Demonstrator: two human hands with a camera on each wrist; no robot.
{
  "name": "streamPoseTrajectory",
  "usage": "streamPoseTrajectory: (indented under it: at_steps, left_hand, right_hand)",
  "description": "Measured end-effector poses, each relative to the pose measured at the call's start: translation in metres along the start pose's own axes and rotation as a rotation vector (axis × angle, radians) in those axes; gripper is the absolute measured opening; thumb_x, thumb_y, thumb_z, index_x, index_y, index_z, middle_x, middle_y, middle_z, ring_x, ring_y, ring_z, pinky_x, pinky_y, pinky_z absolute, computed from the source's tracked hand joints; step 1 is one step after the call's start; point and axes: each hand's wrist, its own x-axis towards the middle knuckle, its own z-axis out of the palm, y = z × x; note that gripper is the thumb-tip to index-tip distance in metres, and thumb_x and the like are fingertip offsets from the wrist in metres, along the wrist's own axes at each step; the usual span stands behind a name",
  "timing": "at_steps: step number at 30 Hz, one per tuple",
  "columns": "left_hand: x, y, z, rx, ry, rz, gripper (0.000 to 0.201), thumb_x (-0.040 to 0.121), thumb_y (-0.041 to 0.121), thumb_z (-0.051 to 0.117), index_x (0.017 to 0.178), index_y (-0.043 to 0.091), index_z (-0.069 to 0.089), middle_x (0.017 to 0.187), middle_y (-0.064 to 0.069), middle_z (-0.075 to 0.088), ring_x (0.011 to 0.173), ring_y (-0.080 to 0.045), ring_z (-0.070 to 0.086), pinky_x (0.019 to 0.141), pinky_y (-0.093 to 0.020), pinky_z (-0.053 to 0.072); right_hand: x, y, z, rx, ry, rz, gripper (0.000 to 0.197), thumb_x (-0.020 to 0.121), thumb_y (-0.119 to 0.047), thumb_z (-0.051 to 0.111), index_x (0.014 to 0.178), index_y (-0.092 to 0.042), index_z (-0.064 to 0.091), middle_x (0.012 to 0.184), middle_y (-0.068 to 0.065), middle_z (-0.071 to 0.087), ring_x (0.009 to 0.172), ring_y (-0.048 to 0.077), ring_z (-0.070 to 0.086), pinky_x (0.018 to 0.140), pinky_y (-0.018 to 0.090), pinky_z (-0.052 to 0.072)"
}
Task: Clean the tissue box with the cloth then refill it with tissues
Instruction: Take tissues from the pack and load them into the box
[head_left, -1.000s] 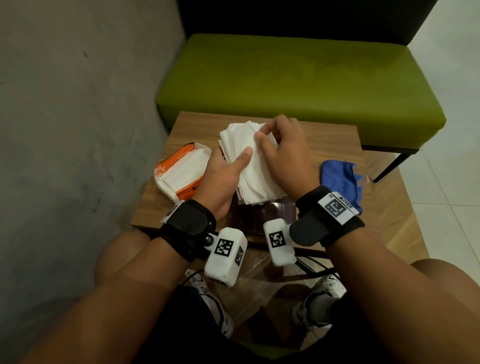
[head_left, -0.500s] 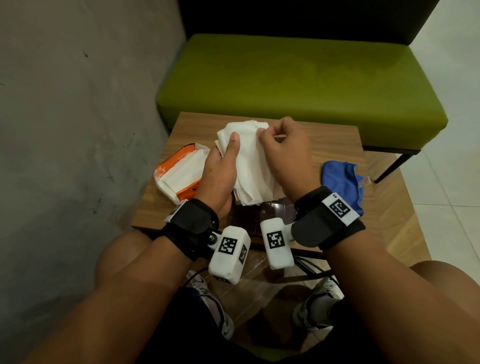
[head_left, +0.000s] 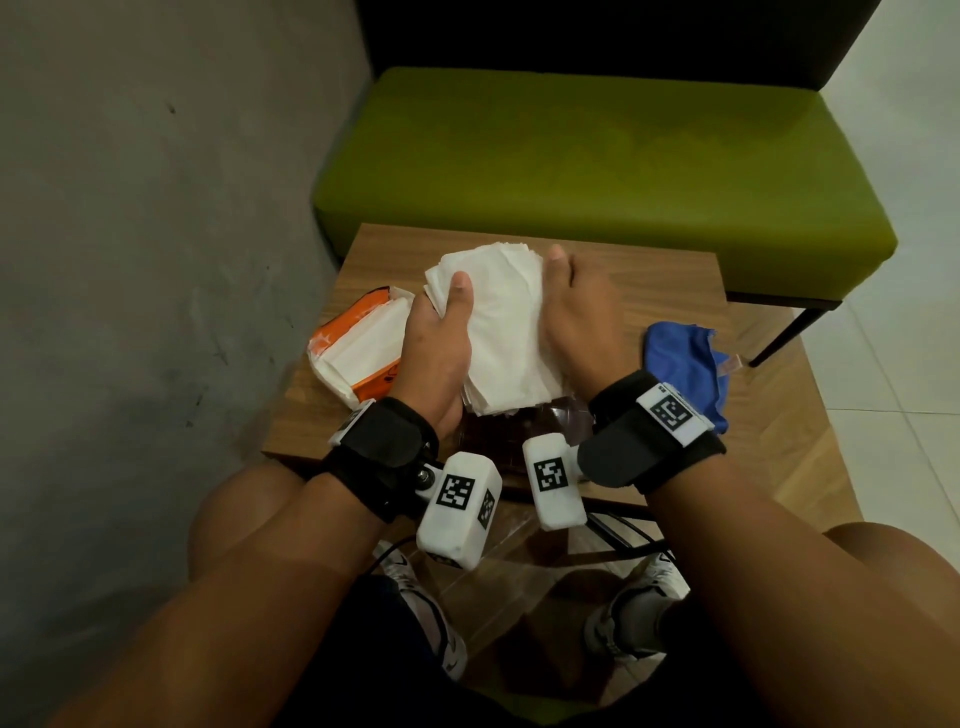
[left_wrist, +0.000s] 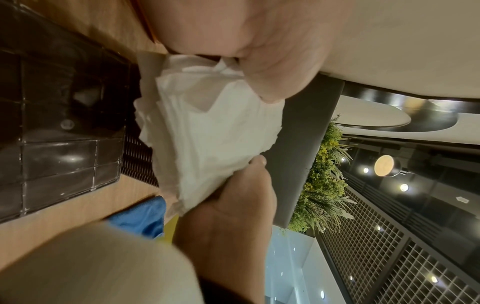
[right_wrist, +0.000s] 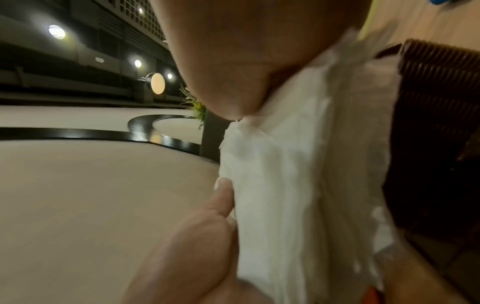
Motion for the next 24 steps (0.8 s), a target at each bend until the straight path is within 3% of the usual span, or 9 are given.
streamPoseTrajectory:
  at_steps: [3,6,10,13,15,17,20,24]
  left_hand:
    - [0.002,0.000,0.000,0.023,-0.012,0.000,0.037,0.112,0.039,0.050,0.138,0.015,0.059,0.122,-0.005,0.077,0.109,-0.021,0.077,0.078,-0.033,0.065]
    - [0.000,0.001,0.003,0.011,-0.028,0.018,0.033,0.113,0.036,0.048,0.136,0.017,0.061,0.125,-0.006,0.077,0.112,-0.021,0.076,0.088,-0.038,0.066]
    - [0.002,0.004,0.001,-0.026,-0.011,0.012,0.029,0.113,0.036,0.049,0.134,0.020,0.061,0.122,0.000,0.077,0.114,-0.020,0.075,0.094,-0.043,0.064]
    - [0.005,0.004,0.000,0.000,0.009,0.019,0.032,0.113,0.038,0.049,0.136,0.020,0.060,0.125,-0.003,0.076,0.114,-0.023,0.076,0.095,-0.047,0.064]
    - [0.005,0.007,-0.001,0.044,0.033,0.019,0.034,0.112,0.041,0.050,0.137,0.020,0.060,0.124,-0.005,0.076,0.111,-0.025,0.076,0.092,-0.050,0.065]
    - [0.006,0.010,-0.002,0.082,0.035,0.003,0.039,0.110,0.044,0.052,0.138,0.018,0.058,0.124,-0.006,0.075,0.107,-0.023,0.077,0.087,-0.047,0.066]
    - [0.003,0.013,-0.008,0.099,-0.112,-0.080,0.045,0.107,0.044,0.058,0.138,0.012,0.059,0.122,-0.006,0.079,0.107,-0.021,0.079,0.091,-0.043,0.065]
    - [0.000,0.011,-0.023,0.137,-0.407,-0.155,0.046,0.105,0.015,0.065,0.149,0.012,0.052,0.138,-0.009,0.072,0.127,-0.027,0.070,0.110,-0.049,0.054]
  right_hand:
    - [-0.008,-0.009,-0.002,-0.015,-0.074,-0.051,0.056,0.105,-0.067,0.035,0.119,-0.016,0.056,0.103,-0.005,0.067,0.096,0.017,0.064,0.081,0.039,0.049]
    - [-0.011,-0.007,-0.001,-0.070,-0.230,-0.017,0.065,0.103,-0.071,0.035,0.138,-0.018,0.052,0.128,0.004,0.069,0.113,0.023,0.065,0.094,0.041,0.051]
    - [-0.009,-0.001,-0.009,0.060,-0.254,0.109,0.074,0.103,-0.075,0.025,0.139,-0.021,0.061,0.135,0.004,0.068,0.120,0.022,0.065,0.106,0.044,0.052]
    - [-0.016,0.001,-0.012,0.151,-0.384,0.093,0.066,0.095,-0.082,0.039,0.118,-0.027,0.069,0.113,-0.006,0.077,0.096,0.005,0.074,0.089,0.033,0.063]
    - [-0.019,0.008,-0.008,0.113,-0.416,0.055,0.072,0.083,-0.087,0.056,0.120,-0.027,0.065,0.109,-0.004,0.078,0.094,0.011,0.077,0.084,0.044,0.066]
    - [-0.019,0.018,-0.003,0.094,-0.373,0.034,0.082,0.077,-0.089,0.058,0.128,-0.026,0.060,0.116,-0.003,0.075,0.101,0.017,0.076,0.085,0.052,0.064]
    - [-0.016,0.025,-0.002,0.208,-0.316,0.047,0.076,0.082,-0.082,0.056,0.130,-0.023,0.059,0.120,-0.004,0.074,0.107,0.018,0.074,0.093,0.054,0.061]
    - [-0.015,0.026,-0.004,0.298,-0.289,0.062,0.068,0.090,-0.072,0.055,0.134,-0.021,0.057,0.123,-0.002,0.074,0.111,0.018,0.074,0.098,0.054,0.060]
